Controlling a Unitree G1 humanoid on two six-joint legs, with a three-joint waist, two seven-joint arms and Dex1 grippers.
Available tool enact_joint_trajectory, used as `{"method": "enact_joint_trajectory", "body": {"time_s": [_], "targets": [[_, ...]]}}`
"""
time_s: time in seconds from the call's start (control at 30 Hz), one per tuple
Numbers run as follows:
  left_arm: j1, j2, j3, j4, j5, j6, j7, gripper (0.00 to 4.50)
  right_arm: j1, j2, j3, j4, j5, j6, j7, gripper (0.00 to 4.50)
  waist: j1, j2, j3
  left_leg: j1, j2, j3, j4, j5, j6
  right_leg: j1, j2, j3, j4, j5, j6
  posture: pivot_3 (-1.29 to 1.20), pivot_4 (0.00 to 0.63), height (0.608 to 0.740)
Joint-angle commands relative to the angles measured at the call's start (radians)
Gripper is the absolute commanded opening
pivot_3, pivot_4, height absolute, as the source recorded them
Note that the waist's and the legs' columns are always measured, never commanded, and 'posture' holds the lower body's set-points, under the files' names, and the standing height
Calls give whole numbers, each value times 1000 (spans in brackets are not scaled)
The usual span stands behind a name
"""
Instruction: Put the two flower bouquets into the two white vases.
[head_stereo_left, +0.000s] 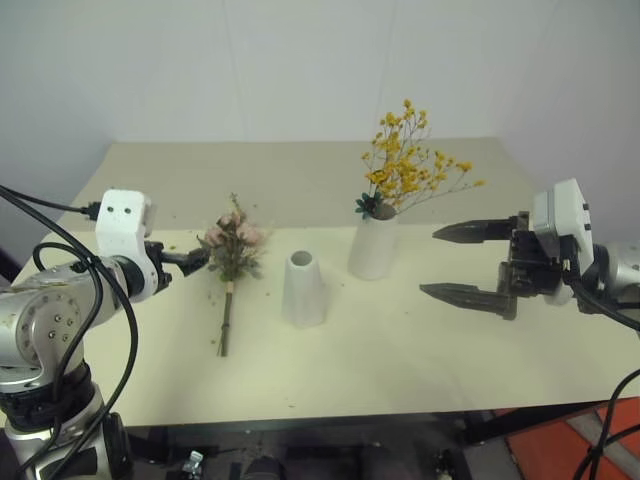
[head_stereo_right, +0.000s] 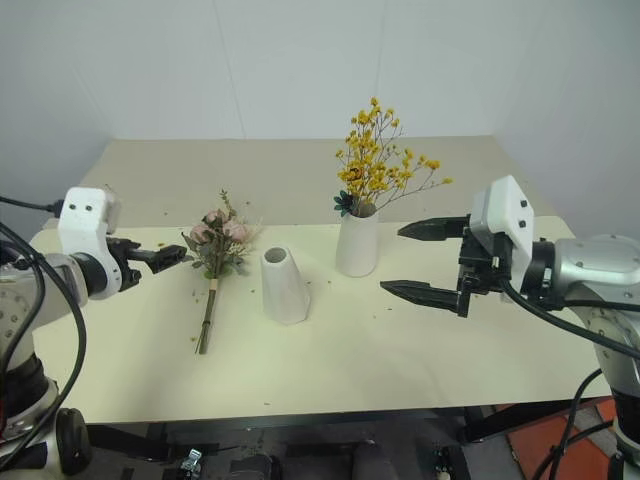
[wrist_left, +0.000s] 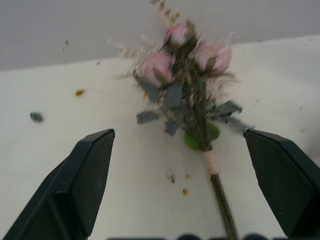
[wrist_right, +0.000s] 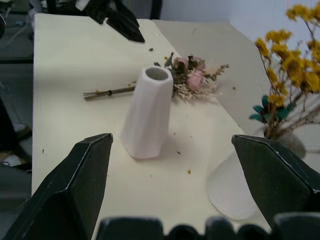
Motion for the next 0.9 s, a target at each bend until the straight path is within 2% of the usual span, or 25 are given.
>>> {"method": "enact_joint_trajectory", "body": {"time_s": [0.03,0.27,0.37,0.5,0.6,0.83,0.9], "targets": [[-43,-25,-52,67,1,5,40,4500,-52,4,22,9,11,6,4,4484,7,0,0,0,0,0,0,0,0,0,0,0,0,0,0,0,150,740],[-149,-92,-127,255,51,5,39,4500,-53,8,41,4,-19,9,-35,4484,24,-1,0,-3,-1,0,0,0,0,-1,-1,-1,-2,0,0,0,150,740],[-174,-100,-173,325,75,-37,9,4500,-35,2,30,-15,-15,16,-51,4484,24,-1,0,-4,-1,0,0,0,0,-2,-1,-1,-3,5,-8,0,150,740],[-235,-117,-211,460,118,-59,-6,4500,-10,-10,10,-39,-18,31,-76,4484,22,-1,0,-4,-1,0,0,0,0,-2,-1,-1,-2,4,-7,0,150,740],[-252,-126,-230,521,137,-104,-27,4500,16,-17,-13,-54,-13,38,-93,4484,20,-1,0,-4,-1,0,0,0,0,-2,-1,-1,-2,1,-1,0,150,740],[-321,-157,-299,712,185,-136,-66,4500,58,-24,-31,-80,-12,59,-127,4484,22,-1,0,-4,-1,0,1,0,0,-2,-1,-1,-2,3,-4,0,150,740],[-347,-159,-307,764,190,-120,-82,4114,63,-25,-32,-83,-13,61,-132,4500,23,-1,0,-4,-1,0,1,0,0,-2,-1,-1,-2,1,-1,0,150,740]]}}
